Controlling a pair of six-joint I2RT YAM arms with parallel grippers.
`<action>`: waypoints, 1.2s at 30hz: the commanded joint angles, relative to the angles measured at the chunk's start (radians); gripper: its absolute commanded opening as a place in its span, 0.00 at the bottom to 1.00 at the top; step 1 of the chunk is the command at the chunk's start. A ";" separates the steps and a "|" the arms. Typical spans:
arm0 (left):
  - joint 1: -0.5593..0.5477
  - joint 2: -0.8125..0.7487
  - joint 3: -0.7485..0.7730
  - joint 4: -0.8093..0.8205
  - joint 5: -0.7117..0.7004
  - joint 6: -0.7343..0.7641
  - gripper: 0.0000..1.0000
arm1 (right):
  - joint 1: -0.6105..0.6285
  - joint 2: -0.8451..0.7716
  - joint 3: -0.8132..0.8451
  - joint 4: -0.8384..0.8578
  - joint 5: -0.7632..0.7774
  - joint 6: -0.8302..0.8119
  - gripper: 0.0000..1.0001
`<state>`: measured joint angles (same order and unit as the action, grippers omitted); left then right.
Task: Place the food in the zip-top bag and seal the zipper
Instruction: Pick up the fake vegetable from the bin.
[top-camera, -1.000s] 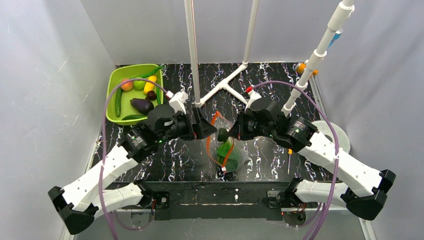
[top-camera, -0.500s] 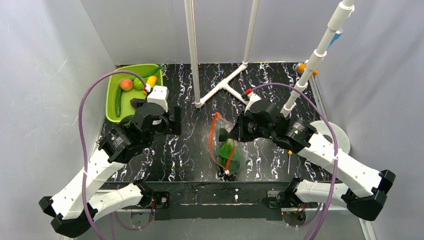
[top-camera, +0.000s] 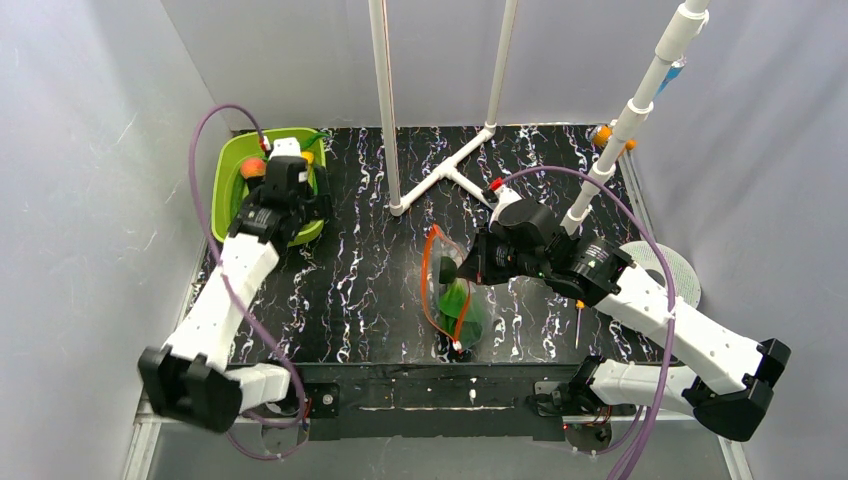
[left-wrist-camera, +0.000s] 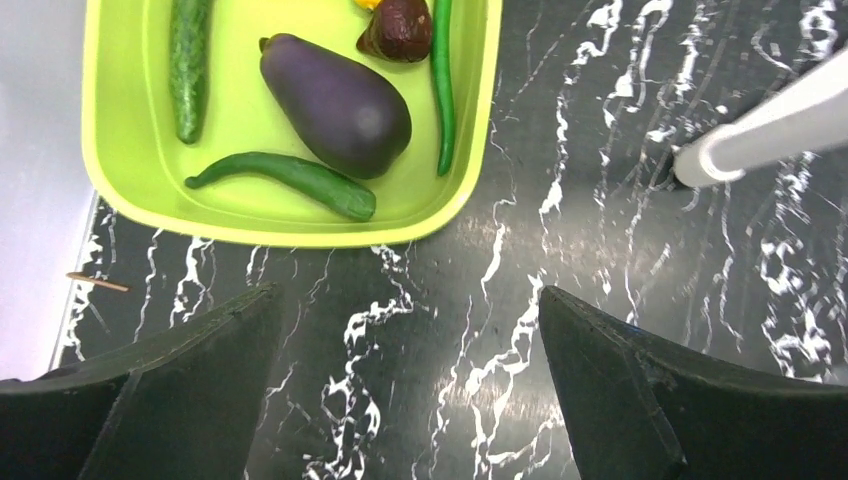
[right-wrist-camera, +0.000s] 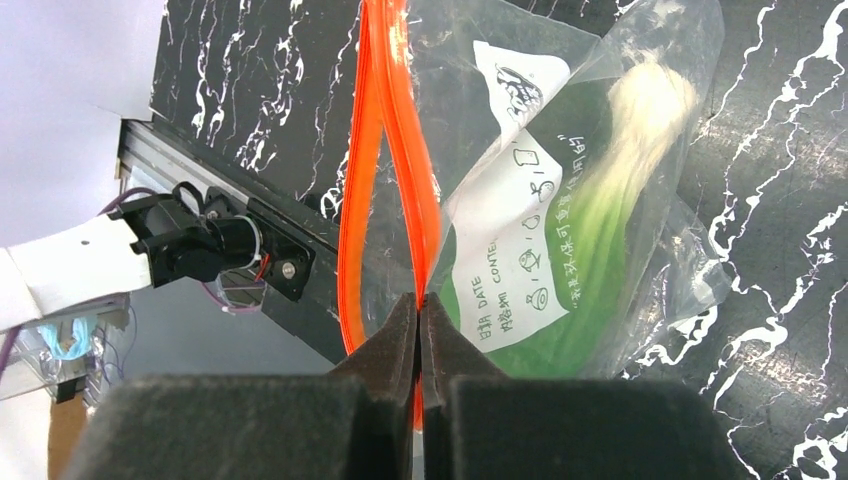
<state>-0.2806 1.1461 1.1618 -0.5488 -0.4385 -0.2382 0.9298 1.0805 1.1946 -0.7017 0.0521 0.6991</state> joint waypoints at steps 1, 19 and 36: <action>0.108 0.195 0.107 0.074 0.111 -0.023 0.98 | 0.001 0.008 0.022 -0.005 0.008 -0.034 0.01; 0.269 0.889 0.577 0.101 0.178 0.129 0.88 | -0.037 0.038 0.002 -0.015 -0.040 -0.105 0.01; 0.312 1.098 0.685 0.083 0.244 0.174 0.55 | -0.084 0.085 0.019 -0.019 -0.104 -0.124 0.01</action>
<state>0.0093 2.2322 1.8198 -0.4458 -0.2005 -0.0883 0.8524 1.1725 1.1946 -0.7269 -0.0326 0.5934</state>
